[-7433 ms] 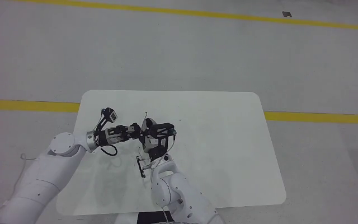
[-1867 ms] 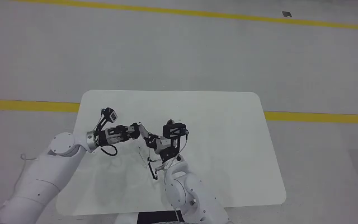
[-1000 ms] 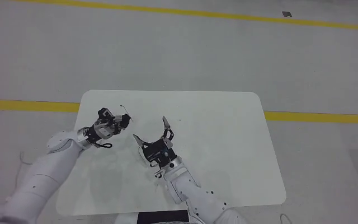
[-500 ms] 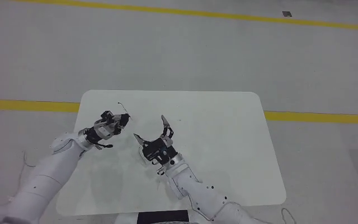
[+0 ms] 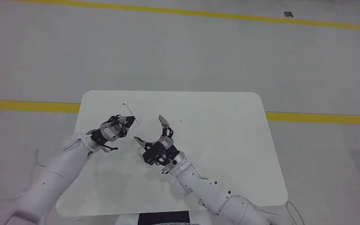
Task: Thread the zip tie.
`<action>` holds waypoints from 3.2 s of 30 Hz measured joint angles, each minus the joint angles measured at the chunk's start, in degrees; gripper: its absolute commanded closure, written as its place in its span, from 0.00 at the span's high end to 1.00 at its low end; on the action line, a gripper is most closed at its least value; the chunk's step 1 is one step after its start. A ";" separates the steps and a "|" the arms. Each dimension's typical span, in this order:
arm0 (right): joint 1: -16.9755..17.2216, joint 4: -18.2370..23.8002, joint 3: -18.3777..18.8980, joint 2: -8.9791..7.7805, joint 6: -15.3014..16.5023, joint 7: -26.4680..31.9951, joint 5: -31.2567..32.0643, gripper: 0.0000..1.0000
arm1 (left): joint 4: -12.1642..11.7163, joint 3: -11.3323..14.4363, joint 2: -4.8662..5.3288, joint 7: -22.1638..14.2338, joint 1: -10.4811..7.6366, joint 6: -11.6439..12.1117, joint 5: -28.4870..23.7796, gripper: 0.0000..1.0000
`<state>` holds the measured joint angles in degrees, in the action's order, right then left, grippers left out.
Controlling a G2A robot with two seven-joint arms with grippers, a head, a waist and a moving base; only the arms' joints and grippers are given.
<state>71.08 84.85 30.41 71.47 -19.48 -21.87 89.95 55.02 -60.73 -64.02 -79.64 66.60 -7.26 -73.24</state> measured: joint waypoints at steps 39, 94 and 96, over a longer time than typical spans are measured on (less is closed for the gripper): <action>-4.46 -4.39 -3.56 1.99 0.00 -0.17 0.00 0.16 | -0.06 0.62 -0.28 0.00 -0.31 0.13 -0.23 0.00; -0.60 -3.48 -0.28 -0.13 0.00 3.04 0.00 0.00 | -0.06 0.62 -0.28 0.00 -0.31 0.13 -0.23 0.00; -0.51 -3.59 -0.16 -0.12 0.00 3.48 0.00 0.00 | -0.06 0.62 -0.28 0.00 -0.31 0.13 -0.23 0.00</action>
<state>70.57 81.26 30.25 71.35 -19.48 -18.39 89.95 54.97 -60.11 -64.30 -79.64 66.29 -7.13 -73.46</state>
